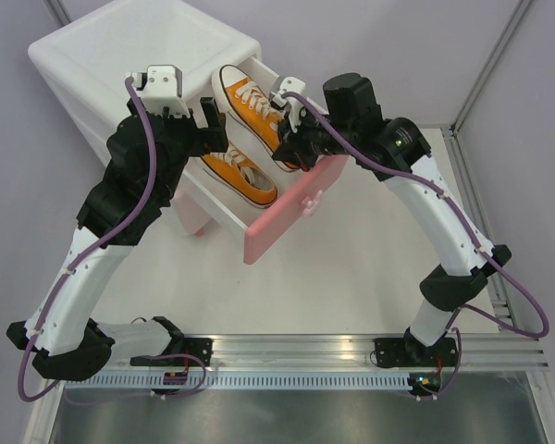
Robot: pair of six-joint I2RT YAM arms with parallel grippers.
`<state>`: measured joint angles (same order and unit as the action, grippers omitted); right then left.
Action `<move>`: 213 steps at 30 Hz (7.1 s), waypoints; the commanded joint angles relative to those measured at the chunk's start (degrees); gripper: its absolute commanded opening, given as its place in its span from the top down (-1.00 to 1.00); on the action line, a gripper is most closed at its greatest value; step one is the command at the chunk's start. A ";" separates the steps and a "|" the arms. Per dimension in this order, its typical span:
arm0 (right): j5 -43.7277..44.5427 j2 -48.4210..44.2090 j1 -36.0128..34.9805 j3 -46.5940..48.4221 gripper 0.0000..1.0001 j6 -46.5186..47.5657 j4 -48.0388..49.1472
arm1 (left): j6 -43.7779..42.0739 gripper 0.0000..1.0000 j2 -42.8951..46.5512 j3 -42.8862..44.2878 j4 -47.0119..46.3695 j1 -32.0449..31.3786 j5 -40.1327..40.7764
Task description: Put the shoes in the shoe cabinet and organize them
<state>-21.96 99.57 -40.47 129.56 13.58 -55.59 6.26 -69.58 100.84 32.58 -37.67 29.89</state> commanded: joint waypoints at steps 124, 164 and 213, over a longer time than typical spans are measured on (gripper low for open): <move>34.08 -31.60 -3.39 -37.78 -0.96 -2.34 47.51 | -2.30 -0.99 -3.01 2.08 -6.03 0.14 3.51; 5.87 -42.70 -3.30 -74.02 -0.95 -4.71 57.00 | -20.94 -0.99 1.20 6.39 -9.46 0.32 16.60; 5.43 -28.03 -3.39 -54.23 0.44 -2.60 68.32 | -20.68 -1.00 3.31 4.81 -11.92 0.67 14.76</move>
<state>-16.62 69.76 -43.77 74.67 10.07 -1.72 -13.54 -67.16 104.92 22.17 -37.23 45.89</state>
